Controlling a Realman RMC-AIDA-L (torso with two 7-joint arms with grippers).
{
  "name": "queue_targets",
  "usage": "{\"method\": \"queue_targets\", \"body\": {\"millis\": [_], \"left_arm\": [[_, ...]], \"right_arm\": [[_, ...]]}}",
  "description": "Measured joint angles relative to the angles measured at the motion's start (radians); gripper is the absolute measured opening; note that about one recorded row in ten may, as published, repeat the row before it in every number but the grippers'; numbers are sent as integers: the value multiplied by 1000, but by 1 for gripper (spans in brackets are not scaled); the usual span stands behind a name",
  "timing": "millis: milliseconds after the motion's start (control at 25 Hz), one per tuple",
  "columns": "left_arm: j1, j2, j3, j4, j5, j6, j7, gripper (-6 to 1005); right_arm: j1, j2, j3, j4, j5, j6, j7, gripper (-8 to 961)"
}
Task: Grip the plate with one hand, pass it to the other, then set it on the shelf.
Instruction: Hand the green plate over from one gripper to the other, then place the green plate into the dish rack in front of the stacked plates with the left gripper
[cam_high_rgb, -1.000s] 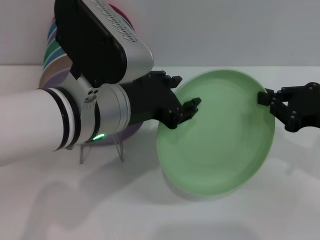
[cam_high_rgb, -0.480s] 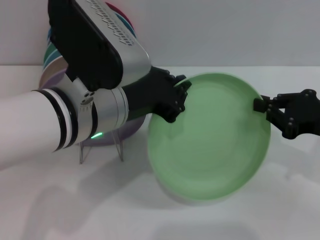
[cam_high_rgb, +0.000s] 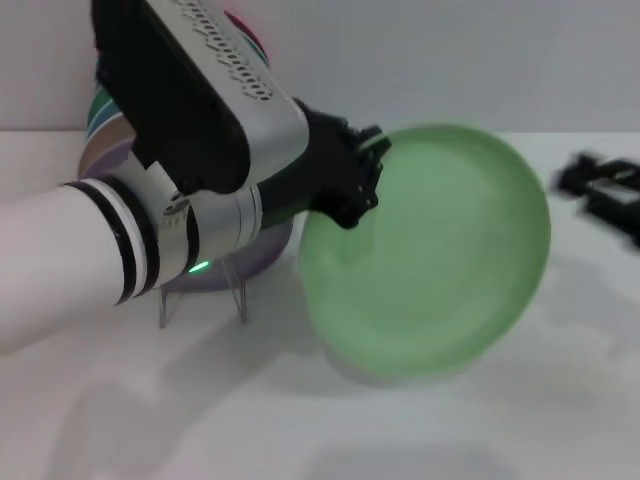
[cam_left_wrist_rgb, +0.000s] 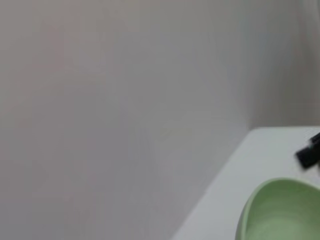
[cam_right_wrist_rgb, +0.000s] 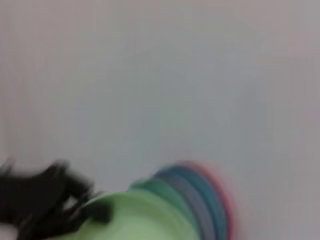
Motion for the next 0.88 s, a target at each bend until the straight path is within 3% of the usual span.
{"method": "queue_targets", "body": {"millis": [200, 320, 400, 440, 480, 560, 600, 760, 880], "left_arm": [[80, 4, 92, 3, 0, 257, 160, 47], [133, 6, 225, 55, 20, 622, 318, 49], [138, 7, 305, 126, 77, 846, 374, 50], [123, 10, 378, 239, 199, 1104, 377, 51], [123, 10, 378, 239, 199, 1104, 377, 51], [95, 18, 424, 366, 344, 1359, 308, 52], [82, 23, 428, 402, 373, 1420, 260, 53], [9, 98, 417, 571, 412, 1672, -28, 55], [-86, 141, 409, 797, 414, 1908, -151, 57]], "right_arm": [[5, 2, 299, -288, 211, 166, -66, 477], [10, 4, 448, -382, 231, 221, -91, 614], [4, 9, 488, -400, 236, 232, -102, 637], [3, 11, 504, -417, 238, 237, -115, 648], [3, 11, 504, -417, 238, 237, -115, 659], [15, 9, 509, -442, 236, 234, -132, 682], [15, 9, 509, -442, 236, 234, -132, 693], [25, 6, 502, -461, 234, 231, -155, 738], [30, 5, 502, -471, 233, 234, -155, 737]]}}
